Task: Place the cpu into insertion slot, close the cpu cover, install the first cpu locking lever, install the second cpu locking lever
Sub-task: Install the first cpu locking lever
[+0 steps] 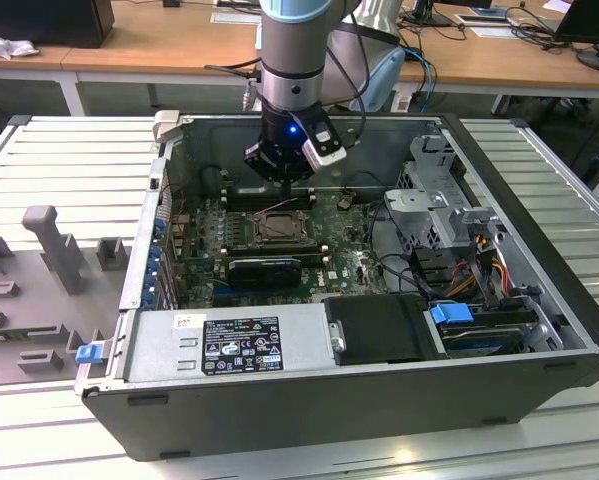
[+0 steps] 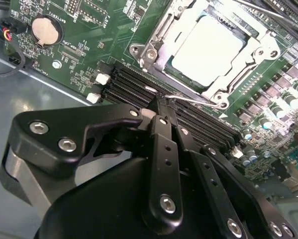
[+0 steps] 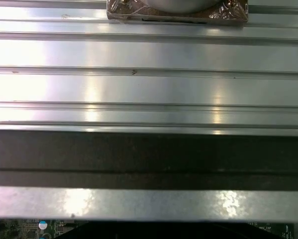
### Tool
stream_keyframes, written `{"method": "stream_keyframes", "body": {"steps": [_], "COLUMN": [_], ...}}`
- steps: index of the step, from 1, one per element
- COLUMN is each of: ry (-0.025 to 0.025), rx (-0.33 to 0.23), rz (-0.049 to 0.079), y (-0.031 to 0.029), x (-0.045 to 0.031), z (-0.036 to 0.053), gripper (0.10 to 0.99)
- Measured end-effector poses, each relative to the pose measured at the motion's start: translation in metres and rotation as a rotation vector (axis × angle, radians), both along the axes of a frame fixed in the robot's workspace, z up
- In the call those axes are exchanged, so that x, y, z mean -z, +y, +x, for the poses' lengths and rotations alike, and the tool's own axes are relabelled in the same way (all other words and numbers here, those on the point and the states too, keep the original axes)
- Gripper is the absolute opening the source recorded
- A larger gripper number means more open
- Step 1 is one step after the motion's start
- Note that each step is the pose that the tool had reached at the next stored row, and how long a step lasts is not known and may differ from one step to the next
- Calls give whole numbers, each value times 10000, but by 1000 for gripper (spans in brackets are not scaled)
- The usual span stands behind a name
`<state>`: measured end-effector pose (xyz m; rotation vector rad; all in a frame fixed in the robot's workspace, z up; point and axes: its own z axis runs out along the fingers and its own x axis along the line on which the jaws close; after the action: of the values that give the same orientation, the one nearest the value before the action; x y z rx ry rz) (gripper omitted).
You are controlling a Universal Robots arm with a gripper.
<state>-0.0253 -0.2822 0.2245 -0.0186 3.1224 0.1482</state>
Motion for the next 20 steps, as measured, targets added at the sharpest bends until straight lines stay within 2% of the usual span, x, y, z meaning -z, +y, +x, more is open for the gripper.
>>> {"method": "stream_keyframes", "body": {"steps": [14,16,20], "ry": [-4,-32,-52], "rx": [-1,-2,-124], "rz": [2,0,1], "y": [0,-1,-40], "x": [16,23,36], "z": [5,5,5], "gripper": [106,106,106]}}
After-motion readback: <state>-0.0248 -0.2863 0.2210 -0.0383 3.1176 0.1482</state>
